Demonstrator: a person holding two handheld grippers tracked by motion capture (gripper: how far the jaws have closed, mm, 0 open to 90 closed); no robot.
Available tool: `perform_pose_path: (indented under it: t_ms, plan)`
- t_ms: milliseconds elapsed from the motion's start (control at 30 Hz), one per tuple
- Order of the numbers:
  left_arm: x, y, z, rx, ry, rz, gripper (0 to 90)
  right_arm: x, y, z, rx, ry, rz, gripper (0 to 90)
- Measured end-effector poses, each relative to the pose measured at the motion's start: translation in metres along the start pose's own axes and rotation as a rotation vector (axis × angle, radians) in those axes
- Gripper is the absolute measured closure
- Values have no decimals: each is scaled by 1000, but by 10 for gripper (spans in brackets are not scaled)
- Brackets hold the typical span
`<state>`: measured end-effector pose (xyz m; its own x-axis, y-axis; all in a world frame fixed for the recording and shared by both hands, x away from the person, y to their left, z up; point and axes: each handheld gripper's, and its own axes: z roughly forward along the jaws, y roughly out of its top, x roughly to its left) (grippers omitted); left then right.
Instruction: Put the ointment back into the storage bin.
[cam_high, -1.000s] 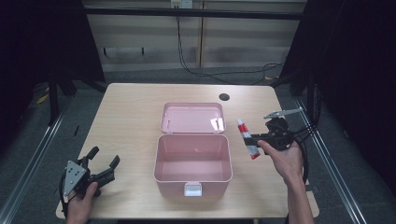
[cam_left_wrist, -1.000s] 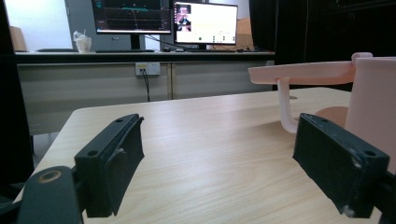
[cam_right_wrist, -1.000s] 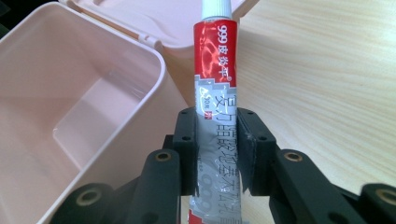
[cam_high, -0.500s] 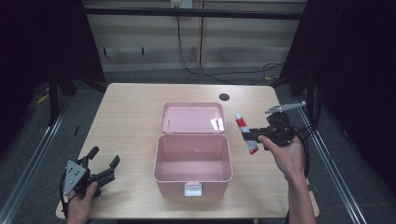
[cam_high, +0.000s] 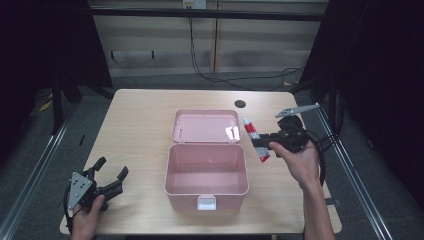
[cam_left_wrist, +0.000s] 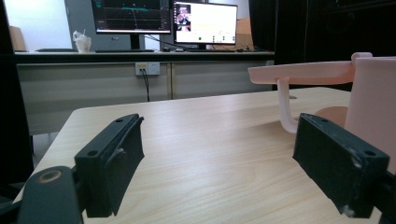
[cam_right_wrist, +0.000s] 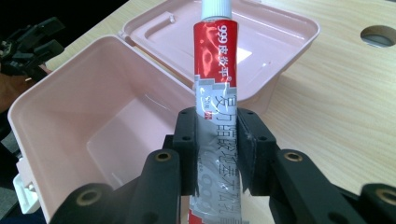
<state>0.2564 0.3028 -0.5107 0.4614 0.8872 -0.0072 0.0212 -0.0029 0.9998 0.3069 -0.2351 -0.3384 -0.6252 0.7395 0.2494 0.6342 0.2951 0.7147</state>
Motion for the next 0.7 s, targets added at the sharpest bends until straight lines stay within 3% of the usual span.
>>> perform_pose_path:
  t_ms: [300, 700]
  plan:
    - [0, 0, 0, -1, 0, -1, 157, 9, 14, 1, 8, 13, -30, 715]
    - [0, 0, 0, 1, 1, 2, 158, 27, 39, 20, 59, 51, -100, 714]
